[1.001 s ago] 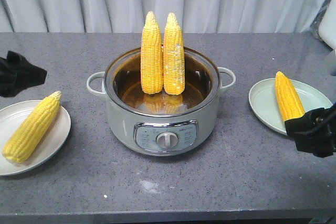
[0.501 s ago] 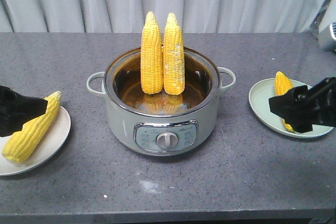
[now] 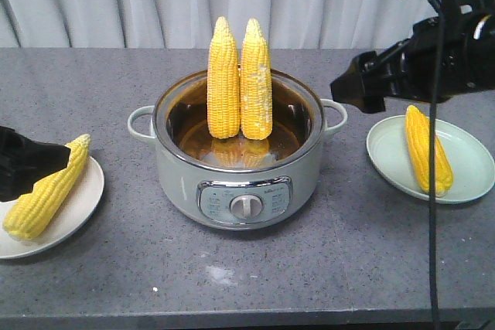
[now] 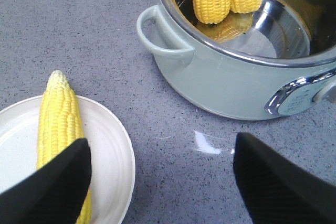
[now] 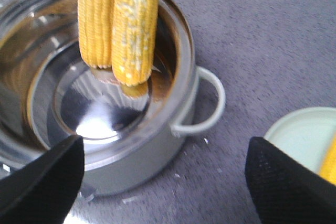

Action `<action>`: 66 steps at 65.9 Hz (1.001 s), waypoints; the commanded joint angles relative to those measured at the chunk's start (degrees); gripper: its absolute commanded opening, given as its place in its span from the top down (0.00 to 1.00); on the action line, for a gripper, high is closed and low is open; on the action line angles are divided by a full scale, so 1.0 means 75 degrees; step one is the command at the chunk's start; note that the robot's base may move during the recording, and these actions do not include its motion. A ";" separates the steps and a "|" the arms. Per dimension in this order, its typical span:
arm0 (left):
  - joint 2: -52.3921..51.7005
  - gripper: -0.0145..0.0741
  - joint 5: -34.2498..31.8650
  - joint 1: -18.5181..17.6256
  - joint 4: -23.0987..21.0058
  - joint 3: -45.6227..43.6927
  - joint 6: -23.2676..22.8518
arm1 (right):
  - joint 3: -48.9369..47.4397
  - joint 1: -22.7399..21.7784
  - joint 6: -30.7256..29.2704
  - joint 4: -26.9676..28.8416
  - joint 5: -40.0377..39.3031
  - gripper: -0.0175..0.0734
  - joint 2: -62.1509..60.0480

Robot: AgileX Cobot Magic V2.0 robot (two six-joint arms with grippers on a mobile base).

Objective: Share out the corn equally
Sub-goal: 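Move the right gripper over the pot to the cob farther from the robot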

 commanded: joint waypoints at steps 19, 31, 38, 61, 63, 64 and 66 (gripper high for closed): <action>-0.0103 0.22 -0.0407 0.0018 -0.0271 -0.0184 -0.0016 | -0.2217 0.0004 -0.1177 0.1333 -0.0155 0.16 0.1829; -0.0103 0.22 -0.0407 0.0018 -0.0271 -0.0184 -0.0016 | -0.3065 0.0004 -0.1727 0.1916 -0.0133 0.16 0.2663; -0.0103 0.22 -0.0407 0.0018 -0.0271 -0.0184 -0.0016 | -0.3488 0.0004 -0.2052 0.2363 -0.0158 0.16 0.3073; -0.0103 0.22 -0.0407 0.0018 -0.0271 -0.0184 -0.0016 | -0.4266 0.0004 -0.2408 0.2945 -0.0830 0.16 0.4015; -0.0103 0.22 -0.0407 0.0018 -0.0271 -0.0184 -0.0016 | -0.4301 0.0004 -0.2400 0.2951 -0.0919 0.16 0.4094; -0.0103 0.22 -0.0407 0.0018 -0.0271 -0.0184 -0.0016 | -0.4300 0.0004 -0.2394 0.2977 -0.0967 0.16 0.4118; -0.0103 0.22 -0.0407 0.0018 -0.0271 -0.0184 -0.0016 | -0.4300 0.0004 -0.2394 0.3024 -0.1055 0.16 0.4163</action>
